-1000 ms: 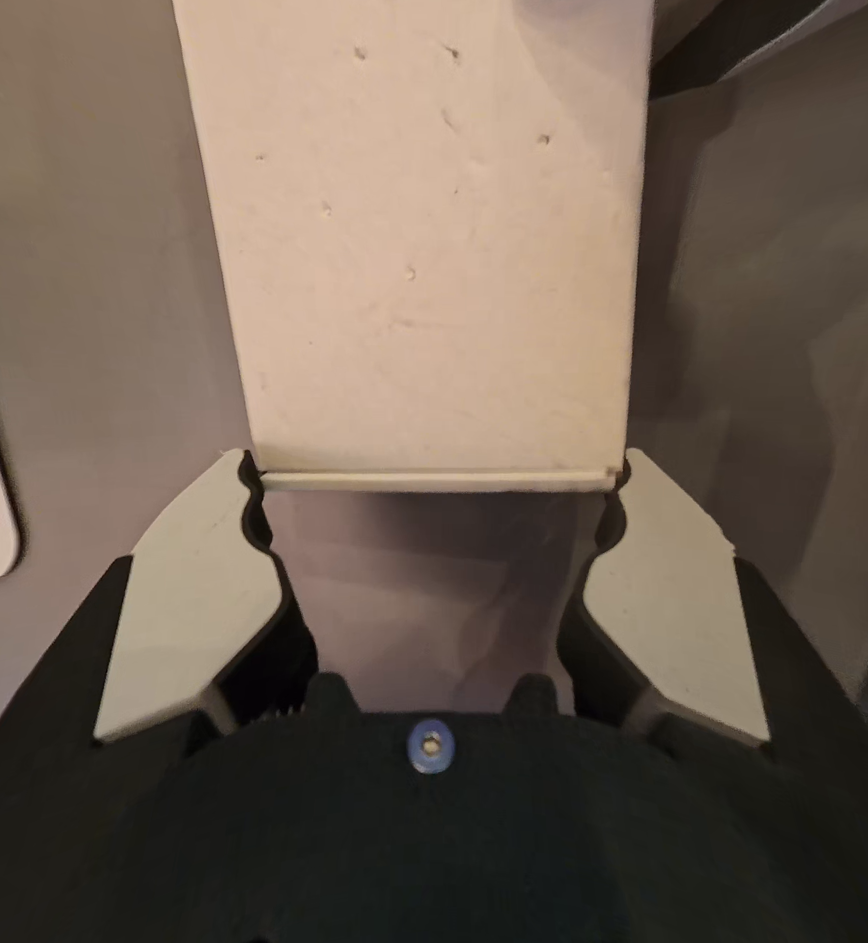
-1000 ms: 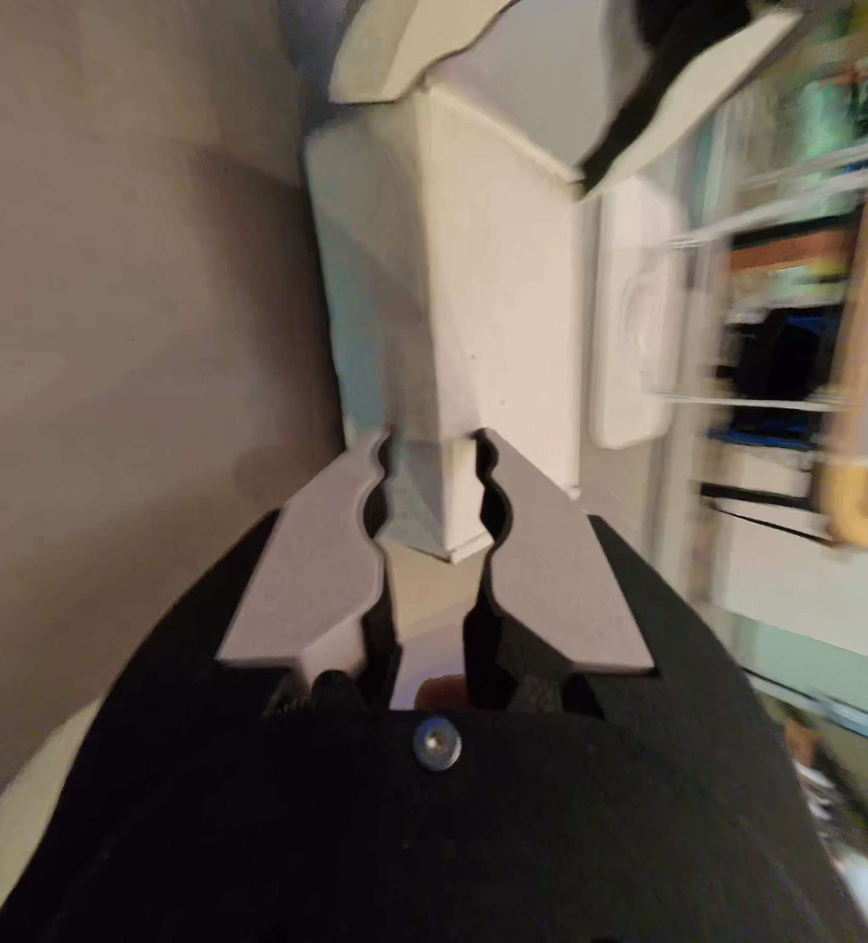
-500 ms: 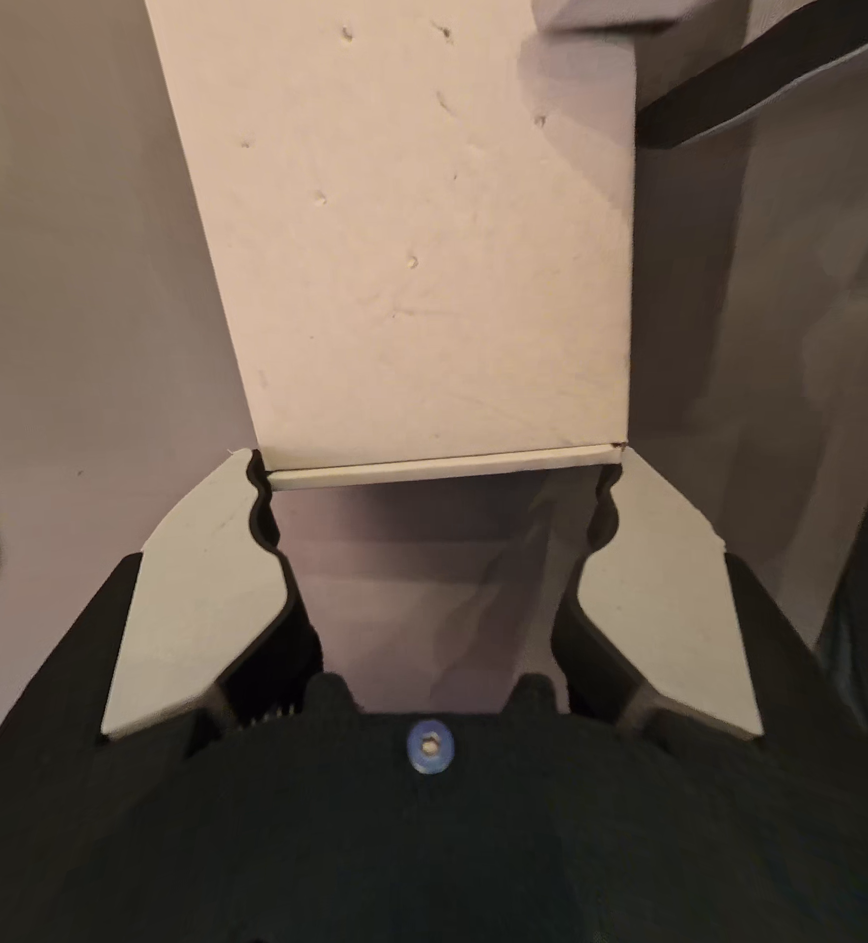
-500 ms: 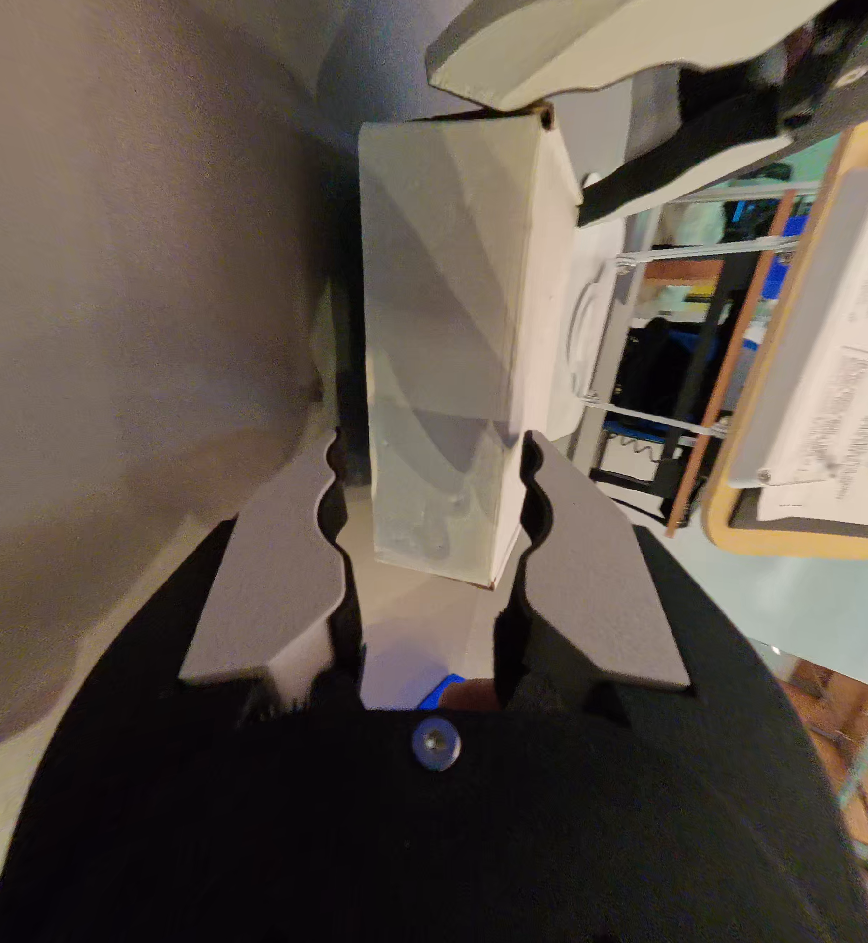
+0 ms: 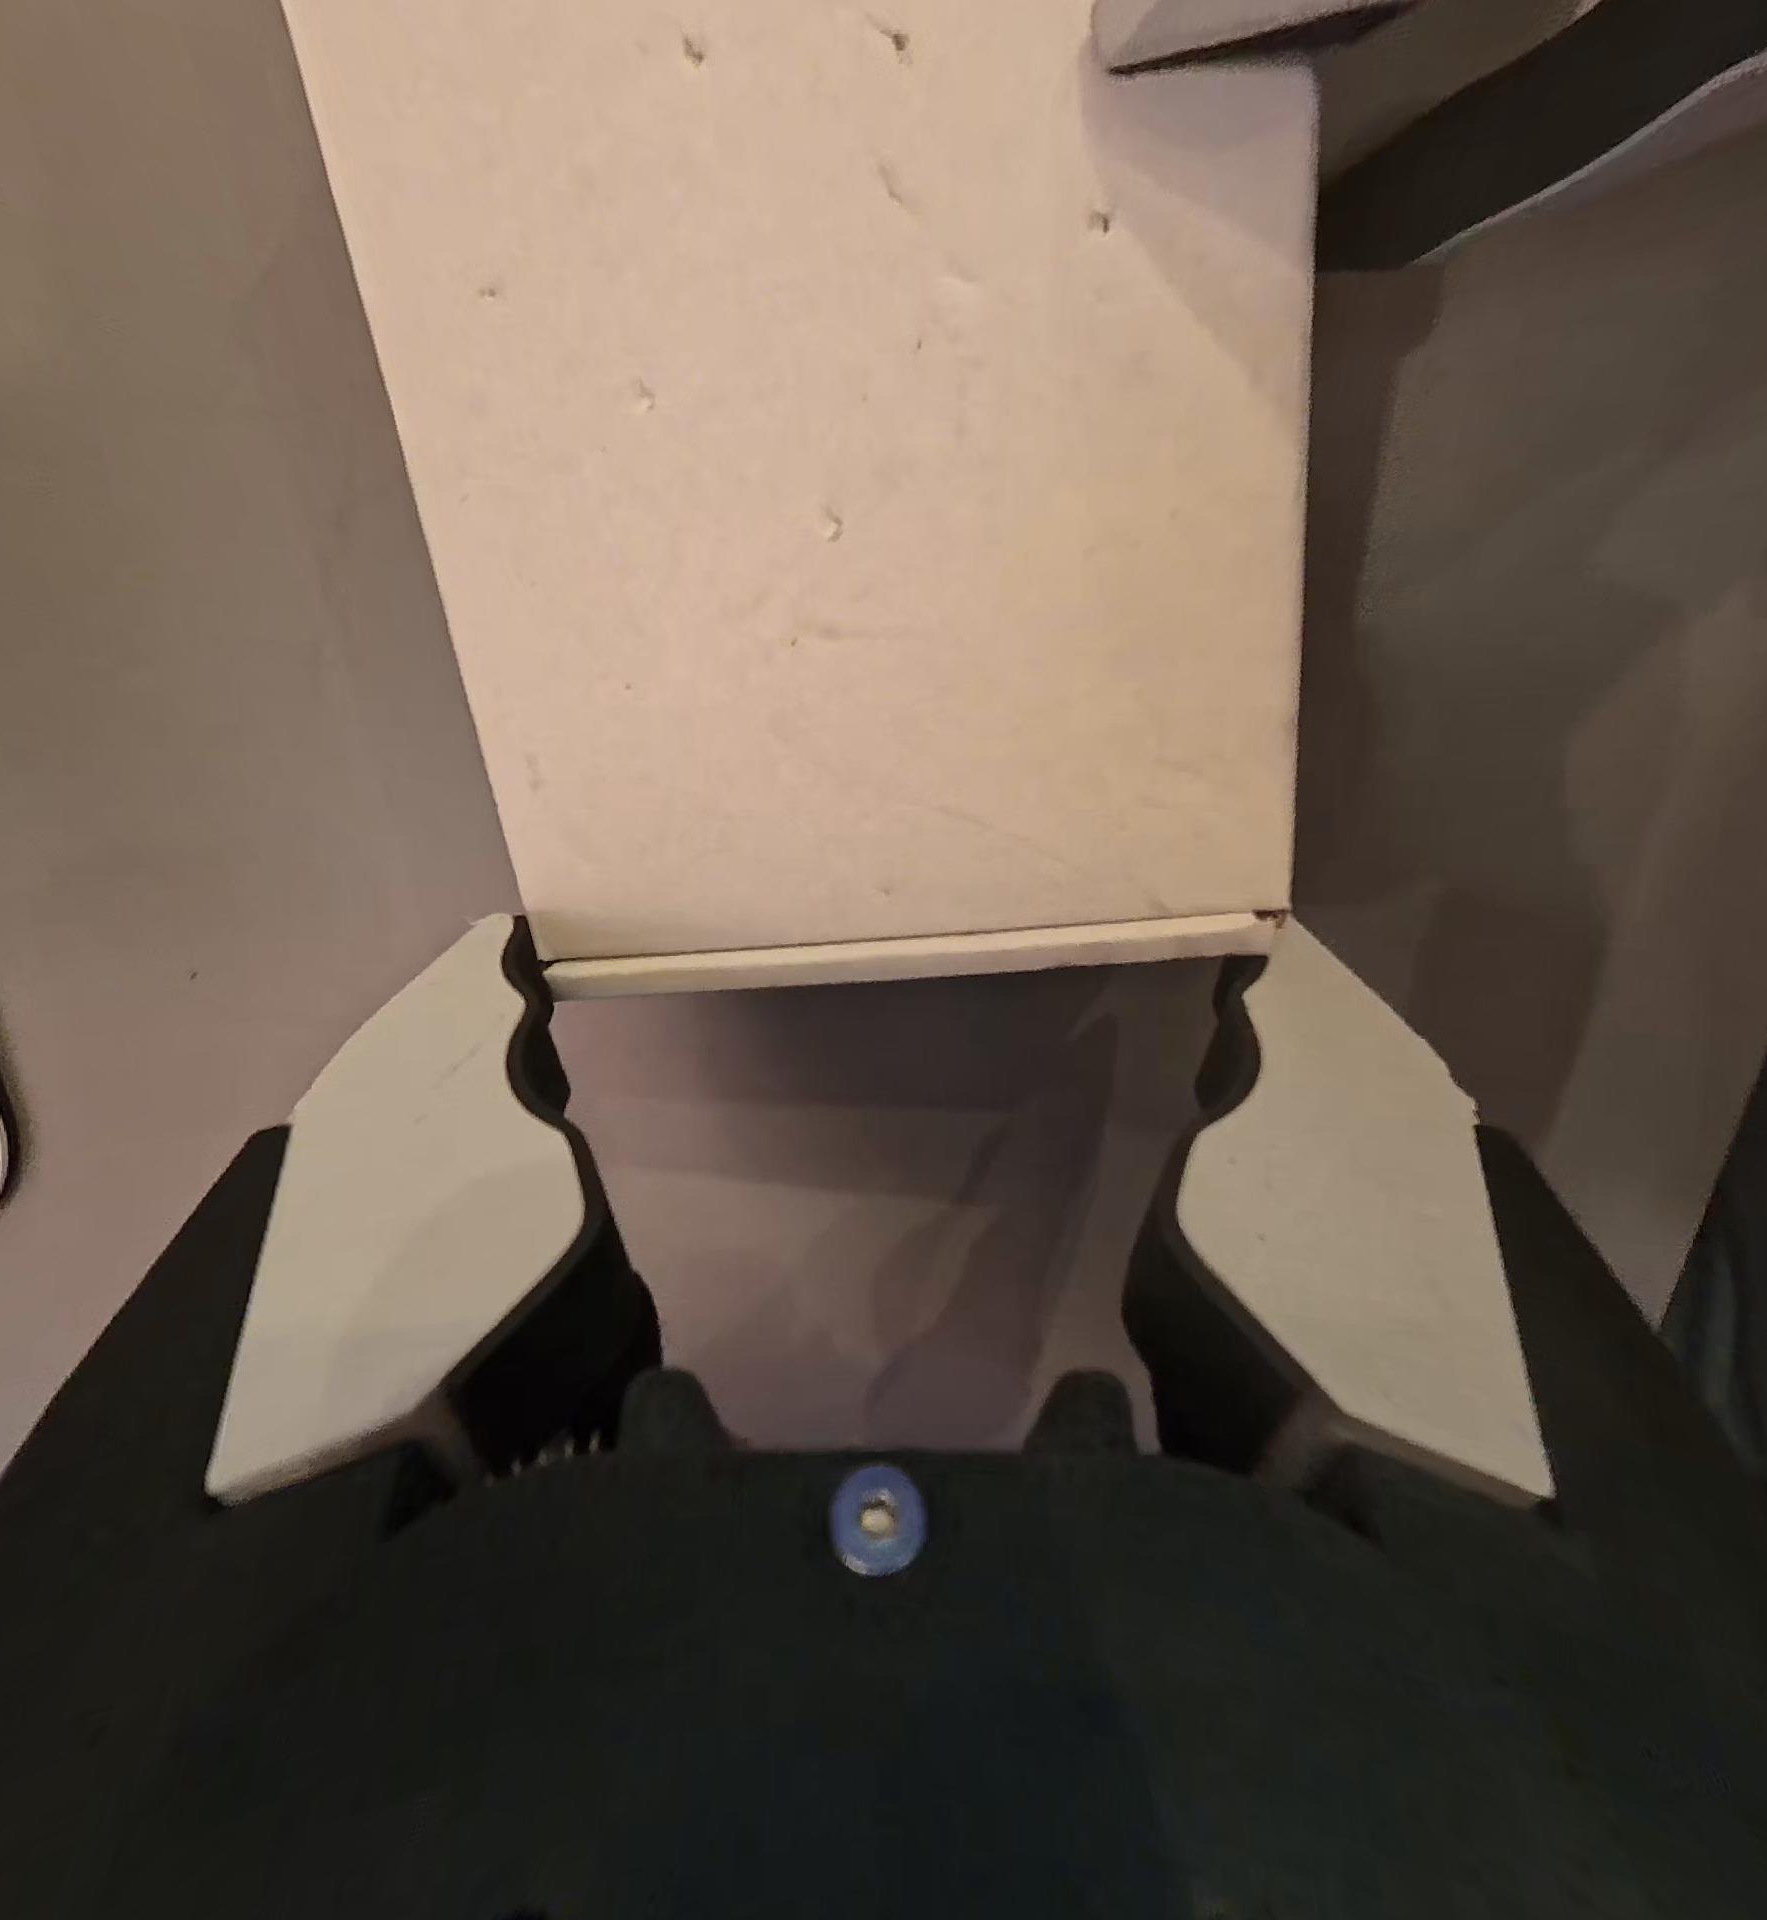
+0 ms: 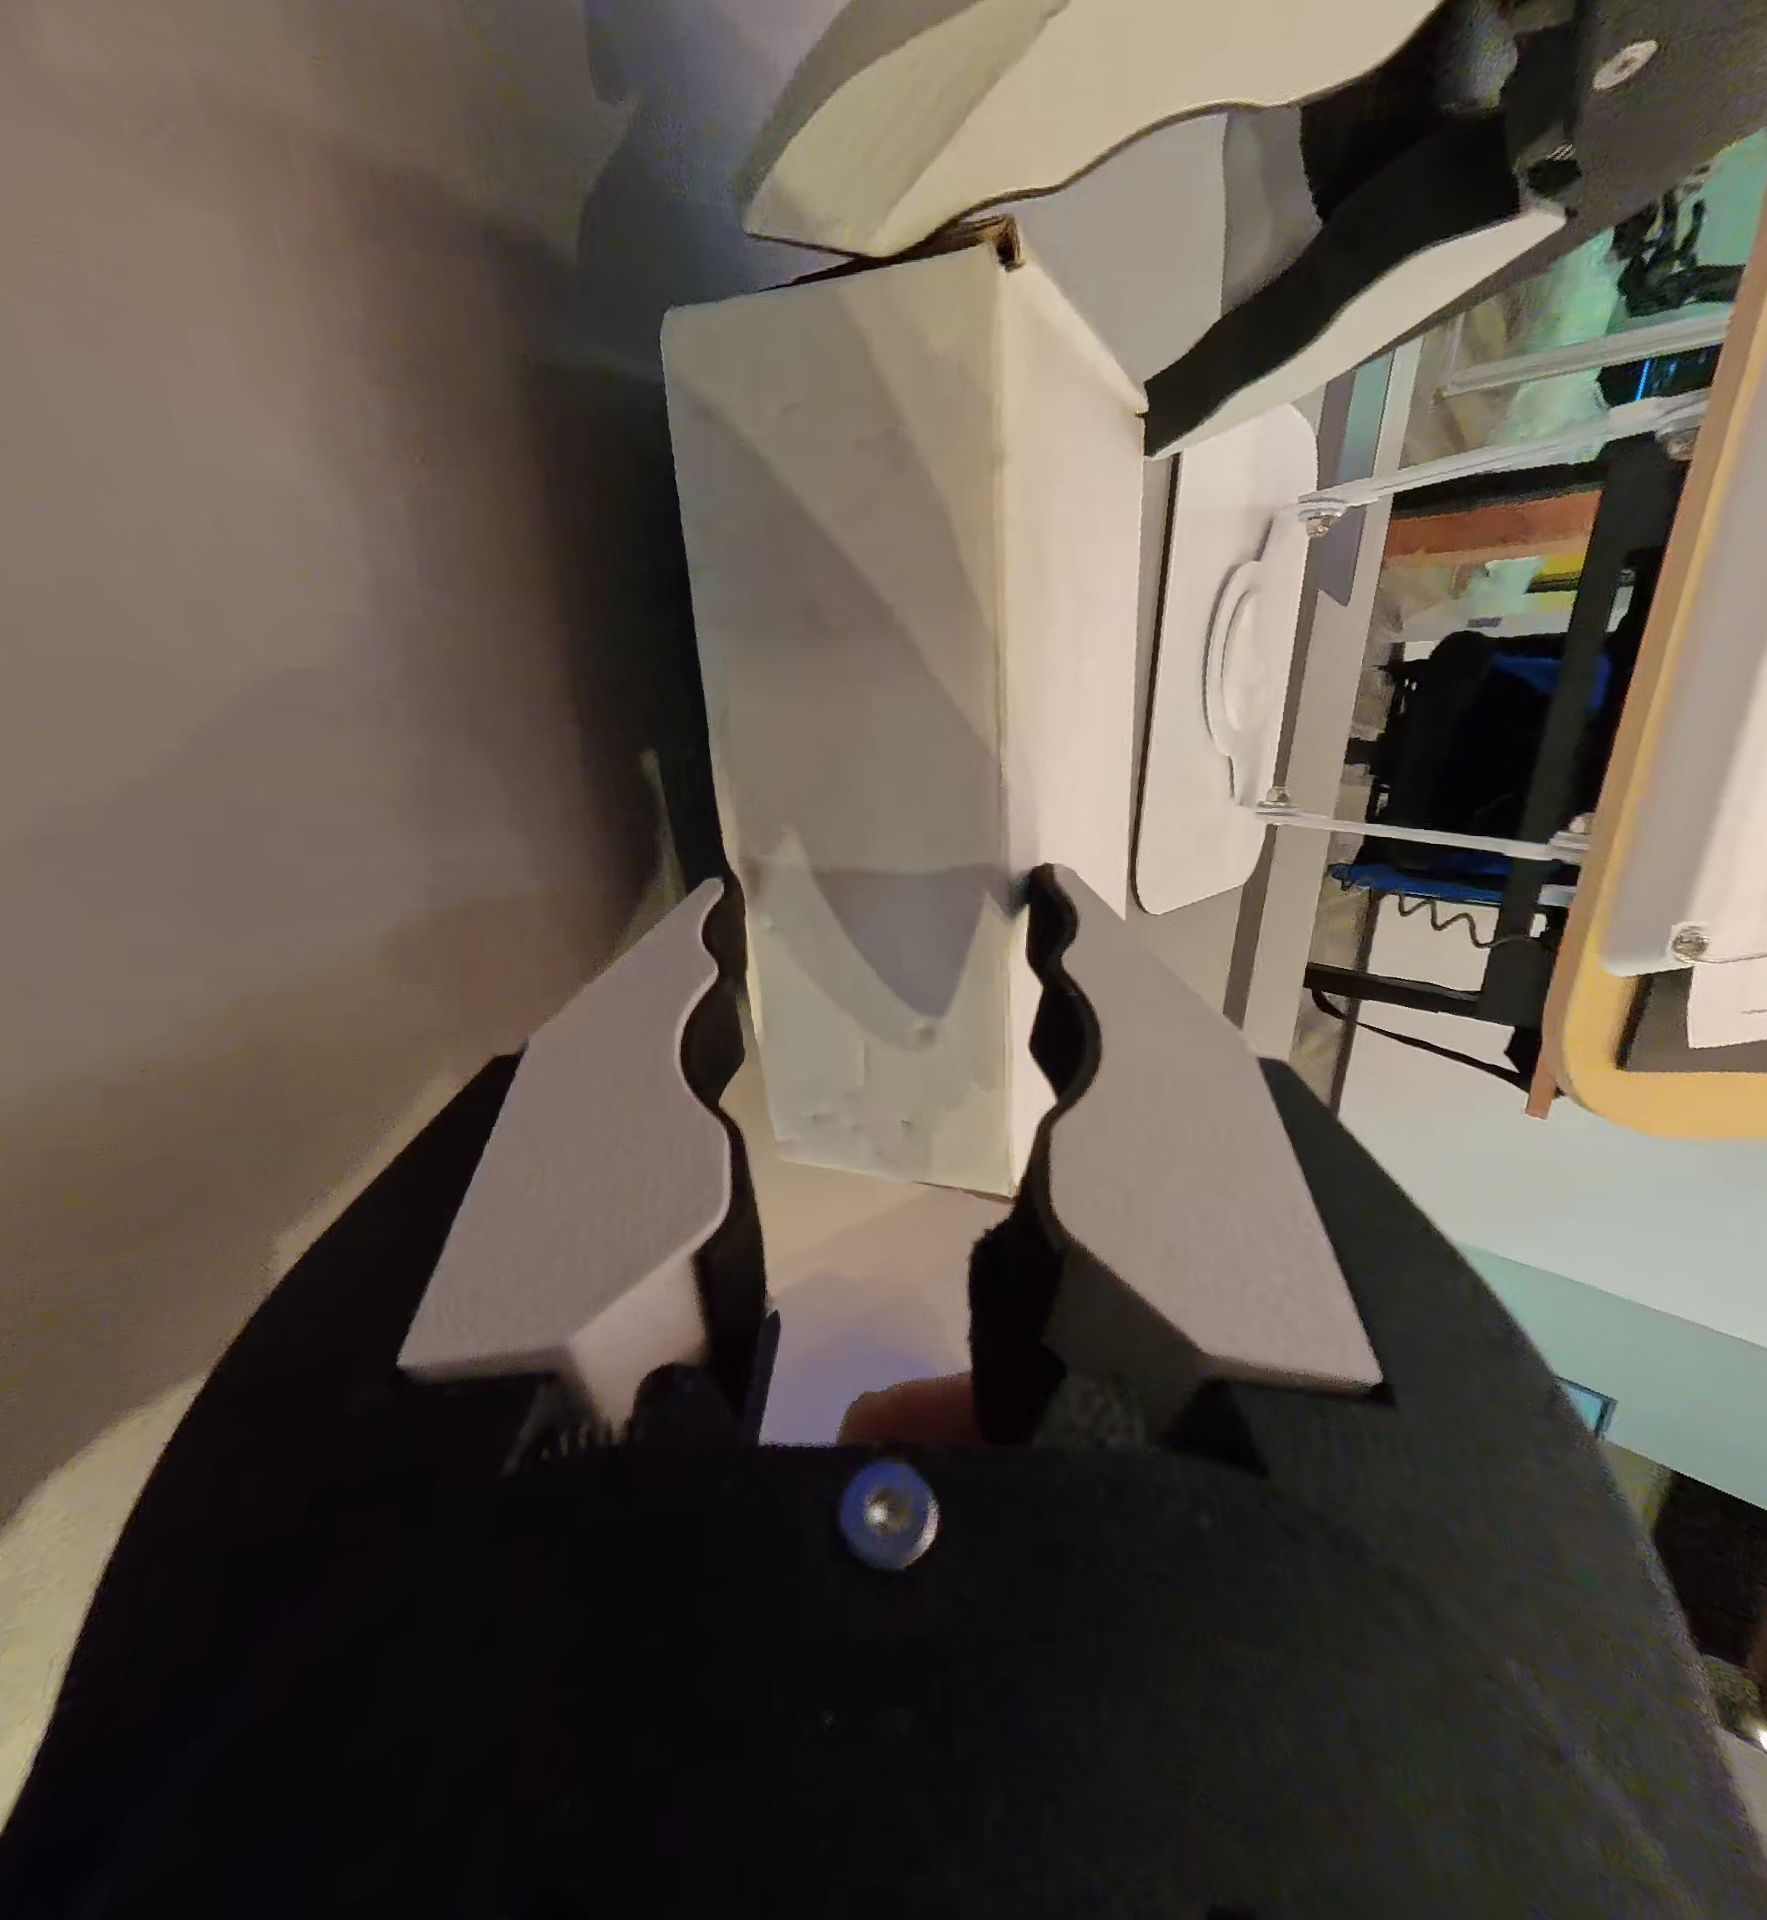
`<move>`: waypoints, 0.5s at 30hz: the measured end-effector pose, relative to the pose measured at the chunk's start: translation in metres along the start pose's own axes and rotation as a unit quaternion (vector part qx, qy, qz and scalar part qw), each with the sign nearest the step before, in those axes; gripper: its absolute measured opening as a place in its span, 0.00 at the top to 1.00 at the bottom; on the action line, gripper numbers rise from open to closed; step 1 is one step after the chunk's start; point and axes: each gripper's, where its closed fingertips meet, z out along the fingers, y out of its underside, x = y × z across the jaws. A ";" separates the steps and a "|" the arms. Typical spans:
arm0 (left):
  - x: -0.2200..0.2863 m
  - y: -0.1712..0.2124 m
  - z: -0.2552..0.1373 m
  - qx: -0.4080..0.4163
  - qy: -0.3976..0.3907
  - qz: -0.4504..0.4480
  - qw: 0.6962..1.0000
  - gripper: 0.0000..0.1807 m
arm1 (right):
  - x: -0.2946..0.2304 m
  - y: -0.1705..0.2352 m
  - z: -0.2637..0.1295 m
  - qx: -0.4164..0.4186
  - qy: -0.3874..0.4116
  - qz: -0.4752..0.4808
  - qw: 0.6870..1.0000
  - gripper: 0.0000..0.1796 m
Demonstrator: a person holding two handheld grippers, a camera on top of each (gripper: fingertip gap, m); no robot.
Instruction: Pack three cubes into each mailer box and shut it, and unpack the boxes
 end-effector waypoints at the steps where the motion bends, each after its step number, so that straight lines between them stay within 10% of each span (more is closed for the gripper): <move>1: 0.000 0.000 0.000 0.000 -0.001 0.000 1.000 0.34 | 0.000 0.000 0.000 0.000 -0.005 -0.002 1.000 0.70; 15: -0.004 0.001 0.006 -0.014 -0.050 0.028 0.998 0.32 | -0.005 -0.002 -0.011 0.034 -0.129 0.060 0.989 0.68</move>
